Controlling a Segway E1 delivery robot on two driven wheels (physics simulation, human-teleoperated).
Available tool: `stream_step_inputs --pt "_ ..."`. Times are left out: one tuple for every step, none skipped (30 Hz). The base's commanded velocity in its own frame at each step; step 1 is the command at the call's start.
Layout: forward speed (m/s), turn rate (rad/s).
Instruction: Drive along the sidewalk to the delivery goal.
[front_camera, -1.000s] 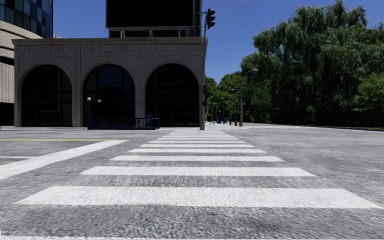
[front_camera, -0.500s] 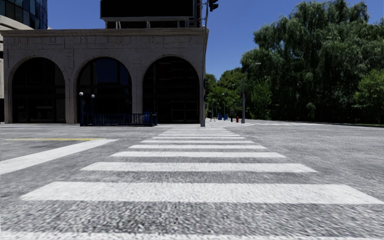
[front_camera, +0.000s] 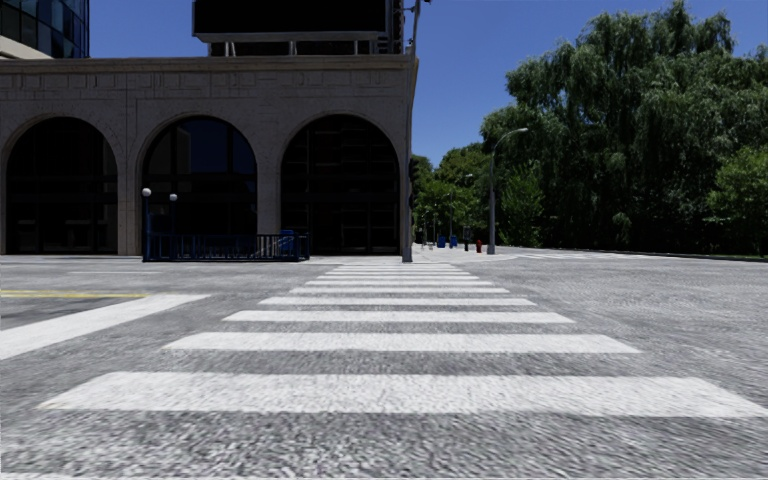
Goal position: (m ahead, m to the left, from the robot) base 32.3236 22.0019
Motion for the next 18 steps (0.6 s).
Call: stream_step_inputs --pt "2.00 0.00" --pt "2.00 0.00" --pt "2.00 0.00" --pt "2.00 0.00" --pt "2.00 0.00" --pt "2.00 0.00" --pt "2.00 0.00" --pt "2.00 0.00" --pt "2.00 0.00" --pt "2.00 0.00" --pt "2.00 0.00" --pt "2.00 0.00" --pt "2.00 0.00" --pt "2.00 0.00" --pt "2.00 0.00" --pt "2.00 0.00" --pt "2.00 0.00" --pt "2.00 0.00"
